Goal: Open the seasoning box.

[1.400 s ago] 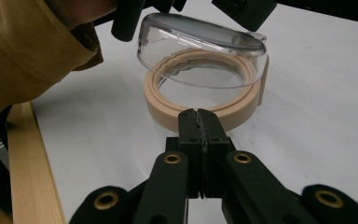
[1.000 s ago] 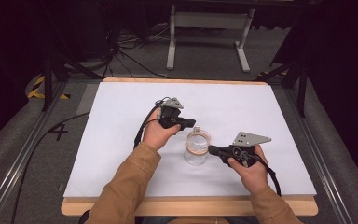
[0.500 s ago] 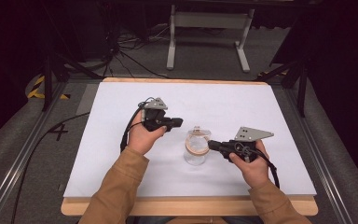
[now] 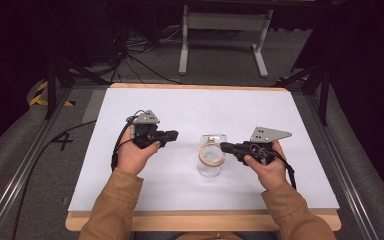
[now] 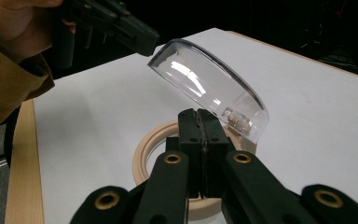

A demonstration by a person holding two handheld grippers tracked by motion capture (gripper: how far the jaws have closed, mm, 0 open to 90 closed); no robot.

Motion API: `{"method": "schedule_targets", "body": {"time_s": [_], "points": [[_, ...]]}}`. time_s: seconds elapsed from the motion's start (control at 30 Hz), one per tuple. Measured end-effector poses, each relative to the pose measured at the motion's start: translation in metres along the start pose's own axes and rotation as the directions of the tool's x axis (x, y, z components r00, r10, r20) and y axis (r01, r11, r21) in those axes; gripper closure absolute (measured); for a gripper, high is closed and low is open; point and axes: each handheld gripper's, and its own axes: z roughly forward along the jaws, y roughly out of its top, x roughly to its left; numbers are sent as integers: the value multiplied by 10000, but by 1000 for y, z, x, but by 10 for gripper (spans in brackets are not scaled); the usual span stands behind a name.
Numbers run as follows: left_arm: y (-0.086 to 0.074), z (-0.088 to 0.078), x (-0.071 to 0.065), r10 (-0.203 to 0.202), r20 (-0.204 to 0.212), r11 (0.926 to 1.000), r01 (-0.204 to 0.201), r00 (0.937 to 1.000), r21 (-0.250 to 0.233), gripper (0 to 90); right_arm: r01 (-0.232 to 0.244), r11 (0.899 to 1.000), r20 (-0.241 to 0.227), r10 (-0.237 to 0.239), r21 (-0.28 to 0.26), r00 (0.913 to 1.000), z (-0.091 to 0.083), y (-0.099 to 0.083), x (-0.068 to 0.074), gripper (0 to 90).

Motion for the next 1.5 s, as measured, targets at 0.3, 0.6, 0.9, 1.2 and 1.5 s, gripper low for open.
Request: {"method": "schedule_targets", "body": {"time_s": [0.3, 0.6, 0.9, 1.2, 1.5], "points": [[-11, -16, 1, -129, -307, 9999, 132, 9994, 91, 855, -25, 9999, -46, 24, -104, 10000, 3, 7, -11, 900], [-21, -25, 3, -182, -500, 9990, 202, 9986, 402, 847, -223, 9996, 101, 225, -173, 9997, 10, 8, -23, 900], [-25, -28, 3, -193, -613, 9983, 225, 9979, 531, 842, -384, 9991, 354, 391, -193, 9986, 15, 6, -32, 900], [-24, -28, 4, -174, -546, 9982, 205, 9984, 572, 837, -237, 9994, 483, 248, -248, 9985, 13, 8, -31, 900], [-19, -32, -2, -49, -162, 9994, 54, 9999, 341, 761, -125, 9981, 181, 136, -606, 9997, -15, 21, -28, 891]]}}
